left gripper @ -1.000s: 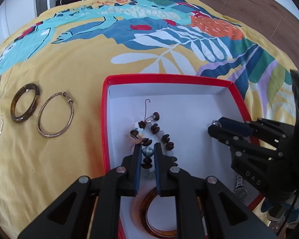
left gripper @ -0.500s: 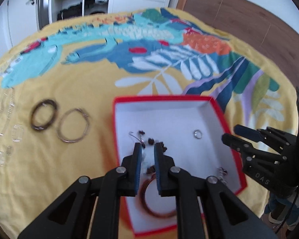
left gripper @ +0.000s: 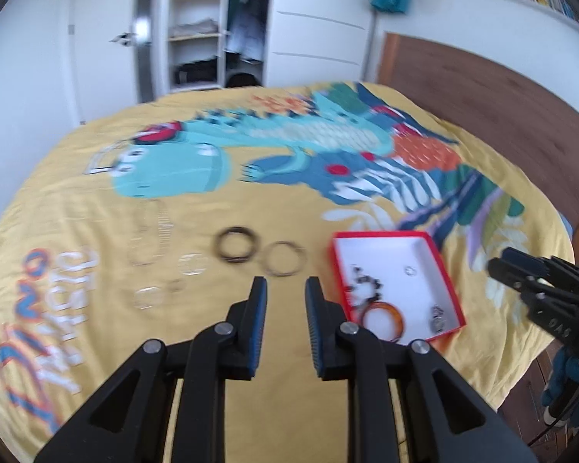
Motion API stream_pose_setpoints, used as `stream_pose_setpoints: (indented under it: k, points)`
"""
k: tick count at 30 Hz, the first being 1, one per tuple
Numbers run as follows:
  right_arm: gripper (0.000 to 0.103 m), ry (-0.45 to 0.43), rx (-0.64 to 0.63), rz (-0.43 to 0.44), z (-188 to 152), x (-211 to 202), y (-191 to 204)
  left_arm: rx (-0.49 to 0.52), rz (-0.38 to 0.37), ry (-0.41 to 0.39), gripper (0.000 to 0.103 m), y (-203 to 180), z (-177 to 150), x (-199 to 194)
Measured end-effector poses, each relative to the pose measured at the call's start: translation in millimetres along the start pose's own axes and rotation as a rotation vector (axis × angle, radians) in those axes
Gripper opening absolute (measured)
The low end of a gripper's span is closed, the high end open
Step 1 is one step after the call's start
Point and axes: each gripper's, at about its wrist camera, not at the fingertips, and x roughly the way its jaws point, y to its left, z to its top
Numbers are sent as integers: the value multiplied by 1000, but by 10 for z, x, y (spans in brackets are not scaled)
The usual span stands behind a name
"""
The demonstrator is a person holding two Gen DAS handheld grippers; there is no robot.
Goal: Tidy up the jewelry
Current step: 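Carry the beaded bracelet into the red box and release while the right tool releases the ring there, then grasp a small silver ring with the left tool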
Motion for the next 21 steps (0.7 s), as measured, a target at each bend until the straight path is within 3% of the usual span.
stream_pose_setpoints:
  k: [5,11,16,21]
  points:
    - [37,-53,-20,39,46,-340,444,-67,75,-44,19,671,-134,-559]
    - [37,-89,-61,85,101,-572,932,-121,133,-74,19,1270,-310,-966]
    - [37,-81,-85,116,143,-510,1205,-158,162,-90,19,1581,-430,-1032]
    - [37,-41,-103,130,140,-172,1356,-161,162,-68,19,1713,-515,-767]
